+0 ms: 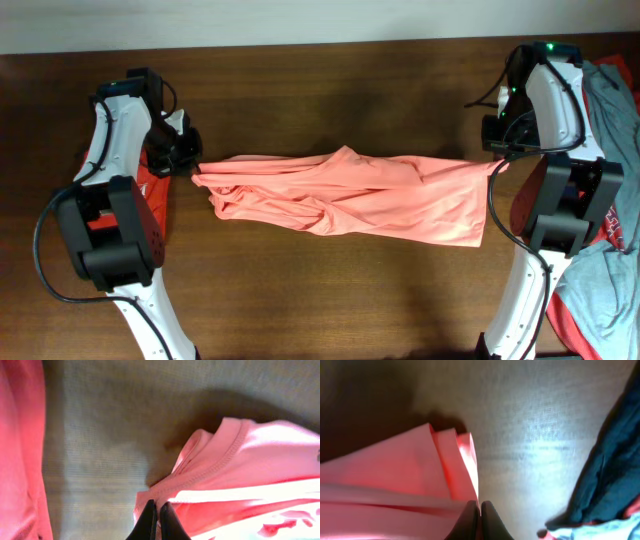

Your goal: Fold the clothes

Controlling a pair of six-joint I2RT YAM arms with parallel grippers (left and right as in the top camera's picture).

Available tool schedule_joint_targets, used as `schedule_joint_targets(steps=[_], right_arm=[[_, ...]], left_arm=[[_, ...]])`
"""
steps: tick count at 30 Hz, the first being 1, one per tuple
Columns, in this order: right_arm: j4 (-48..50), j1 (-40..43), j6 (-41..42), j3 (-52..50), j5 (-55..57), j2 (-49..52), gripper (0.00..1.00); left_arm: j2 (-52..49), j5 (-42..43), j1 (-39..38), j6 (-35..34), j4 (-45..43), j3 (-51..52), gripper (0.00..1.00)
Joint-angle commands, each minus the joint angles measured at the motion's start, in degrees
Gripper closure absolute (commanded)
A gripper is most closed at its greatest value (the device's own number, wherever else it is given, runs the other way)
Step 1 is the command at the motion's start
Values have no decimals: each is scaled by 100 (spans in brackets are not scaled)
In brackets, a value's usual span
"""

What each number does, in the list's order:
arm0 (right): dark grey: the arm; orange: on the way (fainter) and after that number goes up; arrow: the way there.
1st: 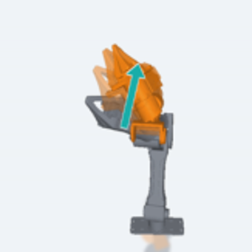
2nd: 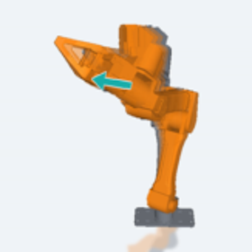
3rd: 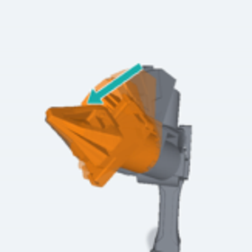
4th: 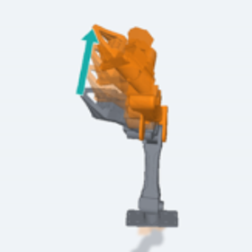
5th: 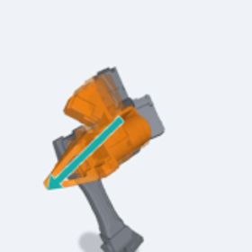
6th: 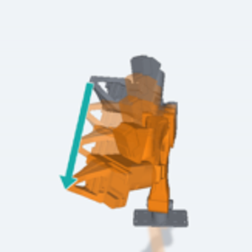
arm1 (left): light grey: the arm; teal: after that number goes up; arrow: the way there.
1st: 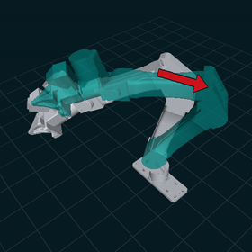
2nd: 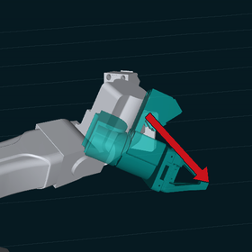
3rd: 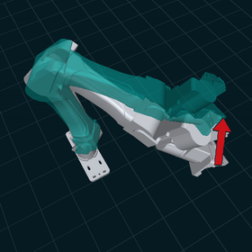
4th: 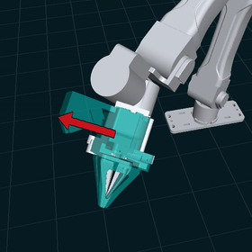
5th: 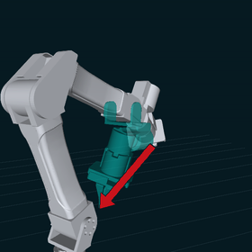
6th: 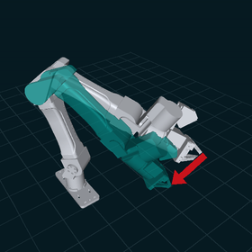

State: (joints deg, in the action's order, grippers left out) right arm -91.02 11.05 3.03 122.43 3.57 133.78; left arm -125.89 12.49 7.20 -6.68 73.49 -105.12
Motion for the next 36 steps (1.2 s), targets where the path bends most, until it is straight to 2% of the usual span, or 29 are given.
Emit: schedule_joint_targets(steps=[1,14,19,22,28,36], right_arm=[[-192,35,20,122,234,-103,95],[-634,33,24,-122,317,-98,73],[-610,33,24,-319,302,-98,74],[-568,28,-26,-317,87,-101,82],[-535,17,-1694,-284,-2435,-107,82],[-339,-85,-1781,-407,-2535,-96,80]], left_arm=[[210,42,46,-9,195,-94,100],[210,-138,46,-7,846,-94,98],[210,-393,46,-4,970,-94,92],[210,-391,46,-4,970,-94,92],[210,-393,46,-4,968,-94,92],[210,-367,46,-7,975,-94,92]])
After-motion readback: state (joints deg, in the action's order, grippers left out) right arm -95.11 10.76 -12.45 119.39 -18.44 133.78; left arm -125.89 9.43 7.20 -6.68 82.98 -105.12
